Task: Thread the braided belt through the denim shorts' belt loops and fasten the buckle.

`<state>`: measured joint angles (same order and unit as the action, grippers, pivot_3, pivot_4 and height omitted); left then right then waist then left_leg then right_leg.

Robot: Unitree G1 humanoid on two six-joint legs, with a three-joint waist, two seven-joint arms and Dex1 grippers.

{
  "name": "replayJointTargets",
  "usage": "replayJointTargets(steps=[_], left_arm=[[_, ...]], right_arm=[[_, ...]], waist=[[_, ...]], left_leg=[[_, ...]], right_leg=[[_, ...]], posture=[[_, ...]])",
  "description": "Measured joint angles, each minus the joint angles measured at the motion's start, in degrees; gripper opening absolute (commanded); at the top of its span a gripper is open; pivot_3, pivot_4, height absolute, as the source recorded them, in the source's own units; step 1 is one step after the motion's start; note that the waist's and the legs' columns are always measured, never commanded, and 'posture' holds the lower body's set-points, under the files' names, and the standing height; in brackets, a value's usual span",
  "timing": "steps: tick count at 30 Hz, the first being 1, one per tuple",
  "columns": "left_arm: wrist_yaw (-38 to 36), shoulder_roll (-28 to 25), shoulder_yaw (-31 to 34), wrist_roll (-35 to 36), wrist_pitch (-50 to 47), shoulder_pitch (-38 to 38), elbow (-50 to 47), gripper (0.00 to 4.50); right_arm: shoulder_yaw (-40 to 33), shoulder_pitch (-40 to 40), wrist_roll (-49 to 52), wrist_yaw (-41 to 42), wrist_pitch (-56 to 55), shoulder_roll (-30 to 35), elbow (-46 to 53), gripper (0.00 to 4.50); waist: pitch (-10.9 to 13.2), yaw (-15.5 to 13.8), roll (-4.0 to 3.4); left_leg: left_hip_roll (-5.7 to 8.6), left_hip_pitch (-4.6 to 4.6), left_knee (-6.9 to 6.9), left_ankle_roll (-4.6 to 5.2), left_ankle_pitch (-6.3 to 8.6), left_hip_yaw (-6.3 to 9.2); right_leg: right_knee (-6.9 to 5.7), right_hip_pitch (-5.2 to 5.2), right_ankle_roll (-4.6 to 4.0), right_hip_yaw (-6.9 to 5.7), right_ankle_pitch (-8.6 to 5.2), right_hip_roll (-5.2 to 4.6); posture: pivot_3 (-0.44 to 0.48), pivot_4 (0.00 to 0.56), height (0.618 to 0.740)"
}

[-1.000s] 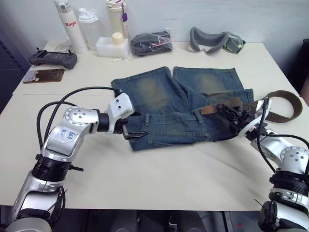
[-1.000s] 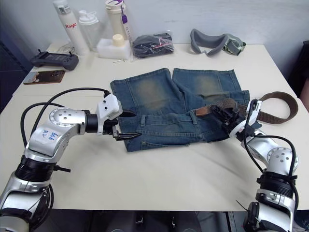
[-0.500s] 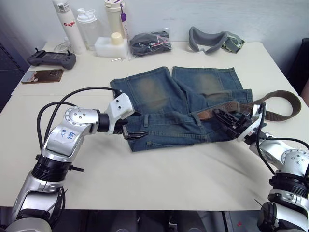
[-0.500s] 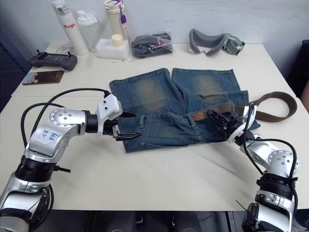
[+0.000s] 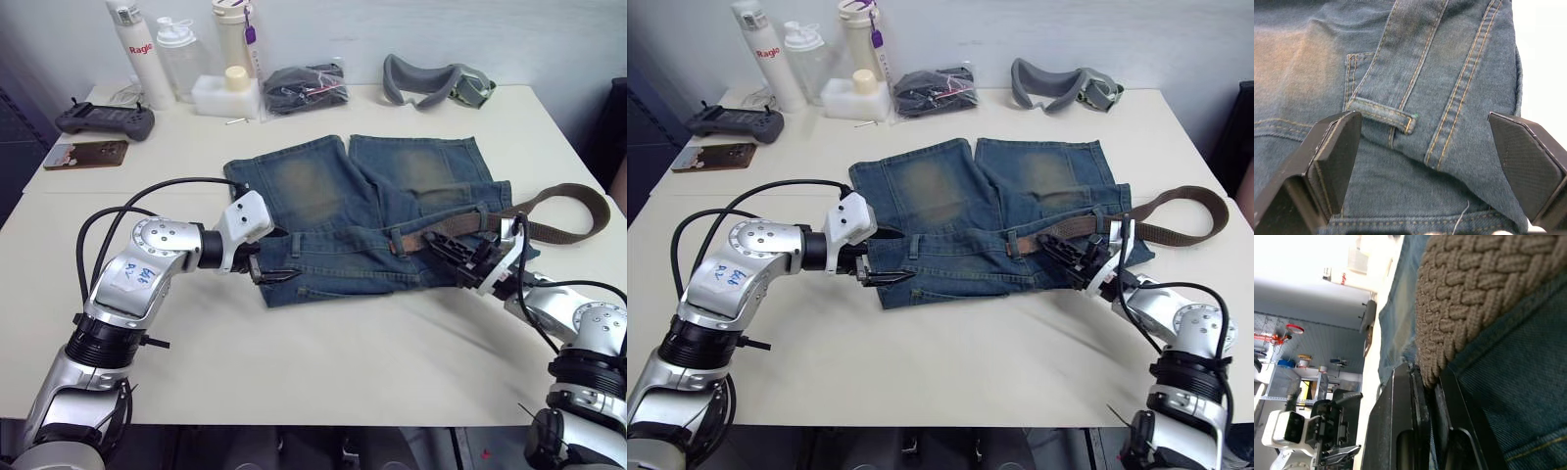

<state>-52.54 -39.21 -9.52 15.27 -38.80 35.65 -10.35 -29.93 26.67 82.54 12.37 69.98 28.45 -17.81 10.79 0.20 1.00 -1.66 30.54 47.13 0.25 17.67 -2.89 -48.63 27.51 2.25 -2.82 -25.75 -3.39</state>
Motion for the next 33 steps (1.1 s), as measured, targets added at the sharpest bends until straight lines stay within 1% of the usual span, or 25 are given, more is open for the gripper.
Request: replayJointTargets(steps=[3,7,11,13,14,17,18,19,20,26,32,33], left_arm=[[-0.02,-0.01,-0.09,-0.08,0.04,0.00,-0.02,4.50],[-0.01,-0.02,-0.09,-0.12,0.04,0.00,-0.03,4.50],[-0.02,0.02,-0.33,-0.13,0.04,0.00,-0.02,4.50],[-0.04,0.26,-0.68,-0.16,0.06,0.01,0.00,4.50],[-0.05,0.53,-0.85,-0.18,0.17,0.02,0.00,4.50],[-0.11,1.34,-1.87,-0.36,0.66,0.23,0.18,4.50],[-0.12,1.82,-2.10,-0.43,0.83,0.44,0.36,4.50],[-0.15,2.12,-2.29,-0.48,0.96,0.70,0.50,4.50],[-0.19,2.25,-2.39,-0.51,1.12,1.01,0.70,4.50],[-1.00,2.21,-2.45,-1.02,2.11,1.78,2.35,4.50],[-1.97,2.25,-2.85,-1.49,2.67,2.45,2.78,4.50],[-2.08,2.27,-2.86,-1.56,2.67,2.51,2.91,4.50]], right_arm=[[0.47,1.30,-0.46,-2.82,-2.59,-5.97,2.39,0.09],[1.66,1.06,0.39,-7.83,-3.09,-11.42,7.15,0.09],[3.73,-0.25,1.91,-11.72,-3.15,-14.07,11.20,0.09],[4.89,-0.81,1.98,-13.14,-3.15,-14.17,12.78,0.89],[5.30,-1.22,1.93,-13.67,-3.23,-14.22,13.25,1.21],[5.57,-1.85,2.81,-14.36,-4.24,-14.45,14.87,2.61],[5.40,-2.22,3.58,-14.84,-4.82,-14.45,15.62,2.97],[4.94,-2.63,4.67,-15.42,-5.25,-14.44,15.81,3.47],[4.32,-3.19,6.07,-16.27,-6.07,-14.33,16.09,3.87],[0.96,-7.60,12.65,-20.35,-10.29,-11.90,17.75,3.87],[1.19,-7.75,13.58,-20.71,-14.62,-11.02,17.78,3.87],[1.44,-7.70,13.32,-20.61,-15.15,-11.04,17.57,3.64]], waist=[[-0.02,0.92,0.04],[-0.02,1.54,0.04],[-0.02,1.41,0.04],[-0.02,1.33,0.04],[-0.02,1.29,0.04],[-0.02,1.26,0.04],[-0.02,1.25,0.04],[-0.02,1.24,0.04],[-0.02,1.18,0.04],[-0.02,0.54,0.04],[-0.02,0.44,0.04],[-0.02,0.43,0.04]], left_leg=[[-0.09,-0.04,-0.05,-0.01,-0.01,0.00],[-0.11,-0.03,-0.10,-0.03,-0.02,-0.01],[-0.10,-0.03,-0.10,-0.04,-0.02,-0.01],[-0.09,-0.03,-0.09,-0.04,-0.02,-0.01],[-0.09,-0.03,-0.09,-0.04,-0.02,-0.01],[-0.08,-0.03,-0.09,-0.04,-0.02,0.00],[-0.08,-0.03,-0.09,-0.04,-0.02,0.00],[-0.08,-0.03,-0.09,-0.04,-0.02,0.00],[-0.07,-0.02,-0.08,-0.04,-0.02,-0.01],[-0.03,0.00,-0.07,-0.03,-0.02,-0.02],[-0.05,0.00,-0.07,-0.03,-0.01,-0.03],[-0.05,0.00,-0.07,-0.03,-0.01,-0.03]], right_leg=[[-0.02,-0.01,0.00,0.01,0.00,0.10],[-0.03,0.04,-0.01,0.03,0.00,0.11],[-0.04,0.05,-0.01,0.03,-0.01,0.10],[-0.02,0.04,-0.01,0.03,-0.01,0.09],[-0.02,0.04,-0.02,0.03,-0.01,0.09],[-0.02,0.03,-0.02,0.03,-0.01,0.08],[-0.02,0.03,-0.02,0.03,-0.01,0.08],[-0.01,0.03,-0.02,0.03,-0.01,0.08],[-0.02,0.03,-0.02,0.02,-0.01,0.07],[-0.02,0.04,-0.01,0.02,-0.01,0.03],[-0.02,0.05,-0.01,0.02,-0.01,0.06],[-0.01,0.05,-0.01,0.02,-0.01,0.06]], posture=[[0.000,0.150,0.656],[0.000,0.150,0.656],[0.000,0.150,0.656],[0.000,0.150,0.656],[0.000,0.150,0.656],[0.000,0.150,0.656],[0.000,0.150,0.656],[0.000,0.150,0.656],[0.000,0.150,0.656],[0.000,0.150,0.656],[0.000,0.150,0.656],[0.000,0.150,0.656]])
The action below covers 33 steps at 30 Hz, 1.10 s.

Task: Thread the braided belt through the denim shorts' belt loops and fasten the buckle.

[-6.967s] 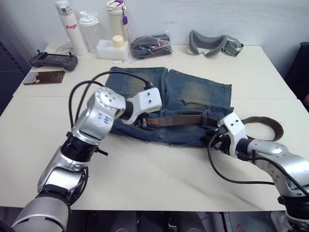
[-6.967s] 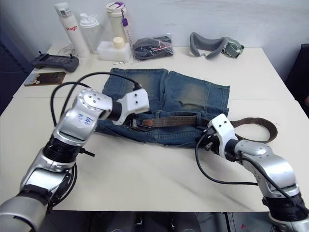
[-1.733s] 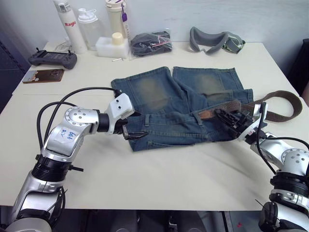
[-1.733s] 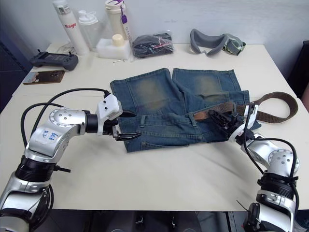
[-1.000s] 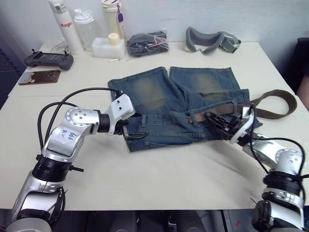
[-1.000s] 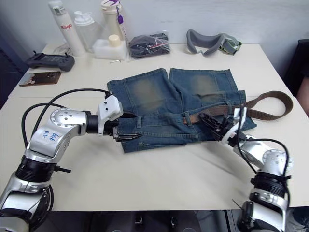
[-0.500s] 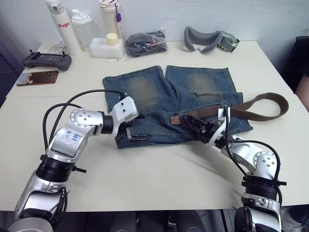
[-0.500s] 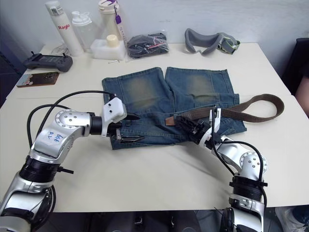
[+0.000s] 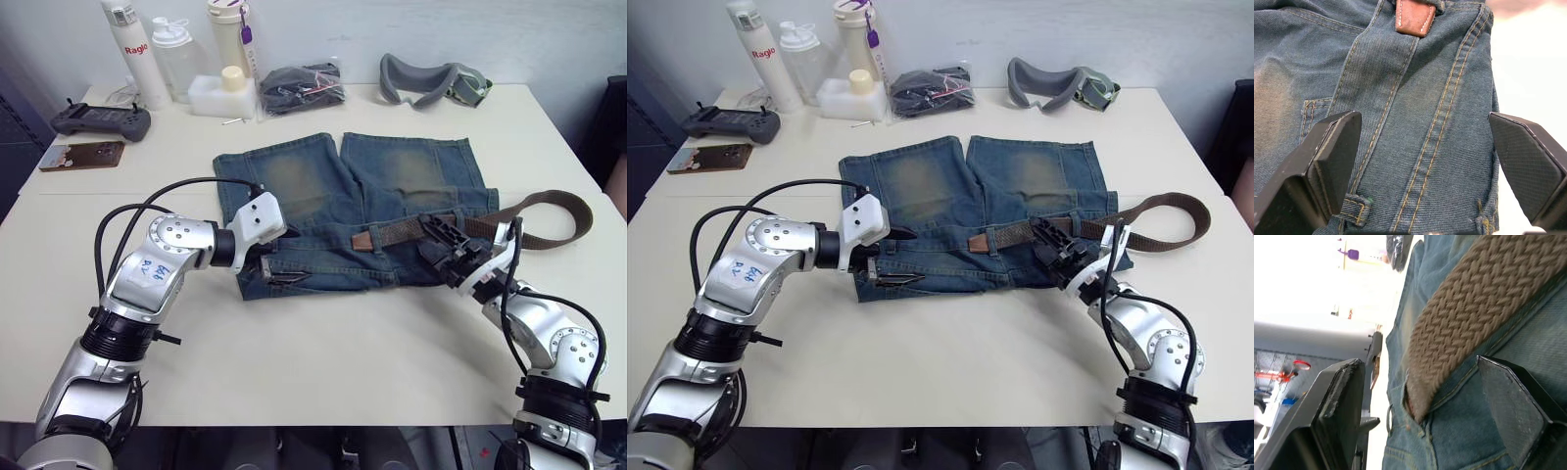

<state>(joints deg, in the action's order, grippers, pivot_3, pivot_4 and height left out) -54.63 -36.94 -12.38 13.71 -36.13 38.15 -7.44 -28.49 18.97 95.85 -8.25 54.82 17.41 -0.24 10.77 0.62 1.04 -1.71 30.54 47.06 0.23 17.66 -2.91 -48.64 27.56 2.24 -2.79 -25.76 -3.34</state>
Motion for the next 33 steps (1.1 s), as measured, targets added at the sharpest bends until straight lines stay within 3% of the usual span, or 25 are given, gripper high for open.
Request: replayJointTargets(steps=[3,8,15,21,22,30,33], left_arm=[[-0.32,-0.01,0.00,-0.33,0.00,0.42,0.49,4.50],[-0.43,-0.21,0.05,-0.62,0.01,0.55,0.79,4.50],[0.43,0.22,0.09,-0.78,0.56,0.55,0.77,4.50],[1.60,2.48,0.31,-0.43,0.47,0.55,0.79,4.50],[1.97,2.76,0.38,-0.45,0.60,0.55,0.93,4.50],[4.13,5.92,0.94,-2.88,12.45,0.43,4.41,4.50],[4.70,5.96,0.07,-6.11,18.15,0.42,6.82,4.50]], right_arm=[[0.59,0.05,-0.20,0.30,-1.35,-0.08,-0.38,2.57],[2.59,0.04,-2.25,1.31,-3.44,-1.08,0.14,0.05],[7.40,-0.16,-4.21,-0.17,-7.01,-7.95,5.06,0.02],[12.32,-0.15,-6.94,-2.93,-8.01,-9.61,8.03,0.02],[12.72,-0.16,-7.74,-3.08,-7.98,-9.18,8.03,0.78],[12.43,-0.42,-6.95,-3.86,-5.97,-2.54,9.70,4.47],[12.57,-1.21,-4.13,-4.41,-2.14,3.73,10.81,4.47]], waist=[[0.00,-0.24,0.00],[0.00,-0.40,0.00],[0.00,-0.07,-0.01],[0.00,-0.12,-0.01],[0.00,-0.15,-0.01],[0.00,-0.54,-0.01],[0.00,-0.68,-0.01]], left_leg=[[0.01,0.00,0.00,0.00,0.00,0.00],[0.01,0.00,0.00,0.00,0.00,0.00],[-0.02,0.00,0.00,0.00,0.00,0.00],[-0.01,0.00,0.00,-0.01,0.00,0.00],[-0.01,0.00,0.00,-0.01,-0.01,0.00],[0.04,0.02,0.05,0.00,0.00,0.00],[0.04,0.05,0.06,0.02,0.01,0.00]], right_leg=[[0.00,0.00,0.00,0.00,0.00,-0.01],[0.01,0.00,0.00,0.00,0.00,-0.01],[-0.01,0.02,0.00,0.02,0.00,0.00],[-0.01,0.02,0.00,0.02,0.00,-0.01],[-0.01,0.02,0.00,0.02,0.00,-0.02],[0.00,0.00,-0.01,0.00,0.00,-0.06],[0.01,0.00,-0.01,-0.03,0.00,-0.07]], posture=[[0.000,0.150,0.656],[0.000,0.150,0.656],[0.000,0.150,0.656],[0.000,0.150,0.656],[0.000,0.150,0.656],[0.000,0.150,0.656],[0.000,0.150,0.656]])
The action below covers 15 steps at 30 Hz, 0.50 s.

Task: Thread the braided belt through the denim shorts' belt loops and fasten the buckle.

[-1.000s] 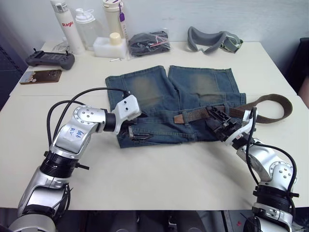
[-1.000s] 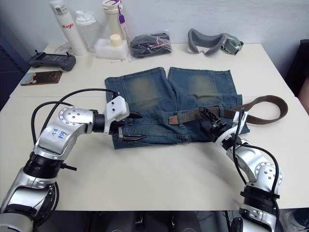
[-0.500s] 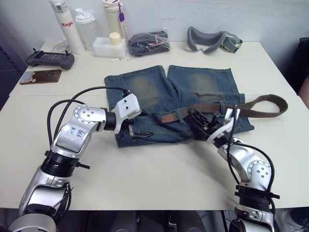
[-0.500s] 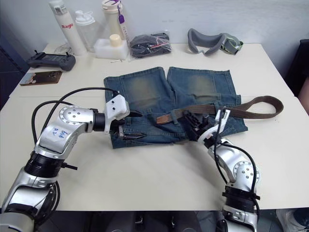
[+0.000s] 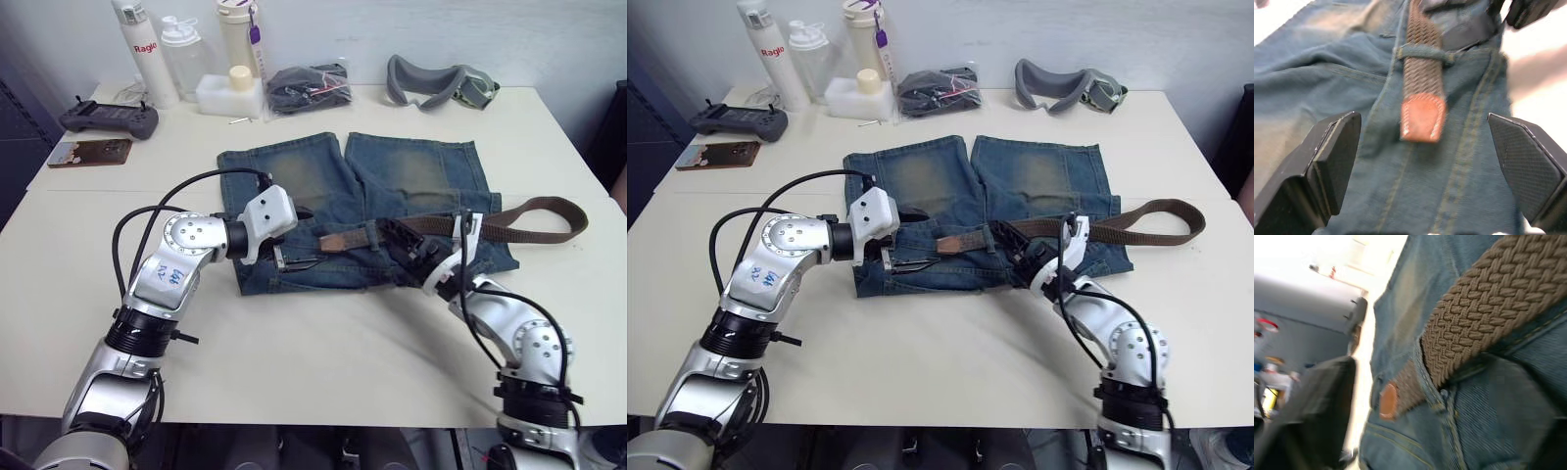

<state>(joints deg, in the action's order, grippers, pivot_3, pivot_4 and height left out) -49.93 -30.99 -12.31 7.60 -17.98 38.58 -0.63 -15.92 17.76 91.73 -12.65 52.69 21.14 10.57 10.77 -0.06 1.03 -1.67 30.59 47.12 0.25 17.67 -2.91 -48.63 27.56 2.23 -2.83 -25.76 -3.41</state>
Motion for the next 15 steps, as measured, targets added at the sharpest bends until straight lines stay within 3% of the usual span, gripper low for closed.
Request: replayJointTargets(steps=[3,7,15], left_arm=[[1.37,0.25,-2.14,-5.38,7.99,0.03,3.85,4.50],[2.99,3.51,-2.66,-7.39,12.11,0.09,5.92,4.50],[6.38,4.30,-6.57,-16.45,21.74,2.83,12.78,4.50]], right_arm=[[-0.07,-1.76,3.62,-0.07,5.07,9.37,1.47,4.47],[0.83,-1.26,5.80,0.14,6.16,12.18,2.90,4.47],[2.30,0.31,10.17,1.92,6.74,20.17,8.56,4.47]], waist=[[0.00,-0.09,0.00],[0.00,0.13,0.00],[0.01,-0.10,0.02]], left_leg=[[0.00,0.04,0.04,0.06,0.03,0.00],[-0.02,0.05,0.04,0.35,0.20,-0.02],[-0.01,0.11,0.05,0.37,0.21,0.02]], right_leg=[[0.01,-0.01,0.00,-0.03,0.00,-0.01],[0.01,0.01,0.02,-0.05,0.00,0.02],[0.10,-0.01,0.11,-0.18,0.05,0.01]], posture=[[0.000,0.150,0.656],[0.000,0.150,0.656],[0.000,0.150,0.656]])
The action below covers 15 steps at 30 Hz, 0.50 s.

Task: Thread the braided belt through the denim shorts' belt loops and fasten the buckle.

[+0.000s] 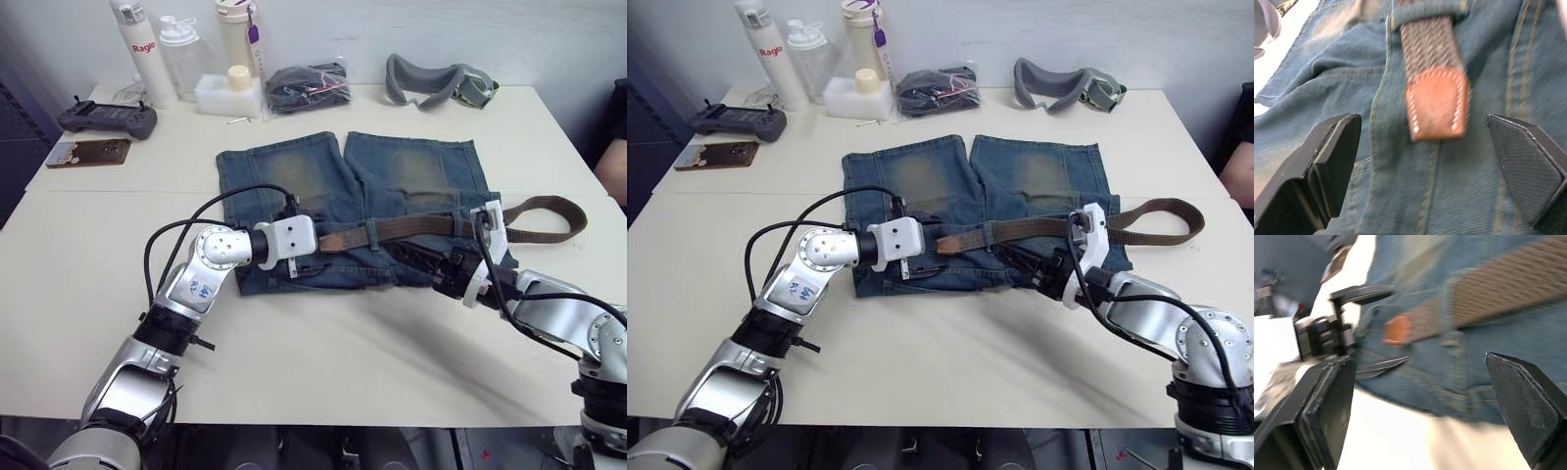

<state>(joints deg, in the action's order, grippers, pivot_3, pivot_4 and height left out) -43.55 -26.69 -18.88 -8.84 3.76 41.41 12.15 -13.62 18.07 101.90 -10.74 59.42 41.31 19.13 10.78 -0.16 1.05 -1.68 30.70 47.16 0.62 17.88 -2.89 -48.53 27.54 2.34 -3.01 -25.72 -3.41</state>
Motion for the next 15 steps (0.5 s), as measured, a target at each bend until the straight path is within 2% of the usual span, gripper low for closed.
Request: replayJointTargets(steps=[1,2,3,4,7,9,11,12,15], left_arm=[[0.26,-0.02,-0.19,-0.78,0.89,0.42,0.39,4.50],[0.48,0.16,-0.24,-1.16,1.91,0.92,0.91,4.09],[0.85,0.38,-0.22,-1.46,2.88,1.37,1.57,3.94],[1.00,0.78,-0.17,-1.50,3.73,1.68,2.09,3.60],[0.83,1.65,-0.15,-1.08,5.27,1.72,2.26,2.34],[0.10,1.62,0.06,-0.36,6.38,1.59,2.29,1.35],[-0.31,1.58,0.63,0.08,7.14,1.24,2.29,0.60],[-0.68,1.59,0.84,0.65,7.43,1.11,2.29,0.04],[-2.01,1.57,0.86,1.50,8.11,0.74,2.29,0.04]], right_arm=[[0.03,0.22,0.23,0.13,-0.02,0.59,0.44,4.47],[0.04,0.27,0.36,0.47,-0.03,1.34,0.87,4.50],[0.04,0.31,0.43,0.85,-0.02,2.08,1.15,4.50],[0.04,0.16,0.41,1.45,0.00,3.02,1.21,4.50],[0.04,-1.42,-0.16,2.66,0.19,4.83,1.19,4.50],[0.04,-2.97,-1.34,3.39,0.23,5.57,1.05,4.50],[0.04,-3.50,-2.11,3.80,0.22,5.64,0.89,4.50],[0.04,-3.52,-2.46,4.00,0.17,5.71,0.89,4.50],[0.23,-3.52,-5.23,4.82,0.20,6.20,0.80,4.50]], waist=[[0.00,-0.04,0.00],[0.00,-0.15,0.00],[0.00,-0.25,0.00],[0.00,-0.31,0.00],[0.00,-0.57,0.01],[0.00,-0.69,0.01],[0.00,-0.79,0.01],[0.00,-0.78,0.01],[0.00,-0.91,0.00]], left_leg=[[0.00,0.02,0.00,0.00,0.00,0.02],[0.00,0.04,0.01,0.01,0.00,0.03],[0.00,0.04,0.01,0.01,0.00,0.03],[0.01,0.05,0.01,0.02,0.00,0.03],[0.01,0.06,0.01,0.06,0.00,0.03],[0.01,0.06,0.01,0.06,0.00,0.03],[0.01,0.06,0.01,0.07,-0.01,0.03],[0.01,0.05,0.01,0.07,-0.01,0.03],[0.01,0.05,0.01,0.06,-0.01,0.03]], right_leg=[[0.02,0.00,0.02,-0.02,0.01,0.00],[0.02,0.00,0.03,-0.03,0.02,-0.01],[0.06,-0.02,0.06,-0.03,0.03,0.00],[0.08,-0.02,0.09,-0.03,0.05,-0.01],[0.13,-0.04,0.10,-0.04,0.06,-0.01],[0.12,-0.05,0.11,-0.04,0.06,-0.01],[0.12,-0.05,0.11,-0.04,0.06,-0.02],[0.12,-0.05,0.11,-0.04,0.06,-0.01],[0.13,-0.04,0.11,-0.05,0.06,-0.01]], posture=[[0.000,0.150,0.656],[0.000,0.150,0.656],[0.000,0.150,0.656],[0.000,0.150,0.656],[0.000,0.150,0.656],[0.000,0.150,0.656],[0.000,0.150,0.656],[0.000,0.150,0.656],[0.000,0.150,0.656]])
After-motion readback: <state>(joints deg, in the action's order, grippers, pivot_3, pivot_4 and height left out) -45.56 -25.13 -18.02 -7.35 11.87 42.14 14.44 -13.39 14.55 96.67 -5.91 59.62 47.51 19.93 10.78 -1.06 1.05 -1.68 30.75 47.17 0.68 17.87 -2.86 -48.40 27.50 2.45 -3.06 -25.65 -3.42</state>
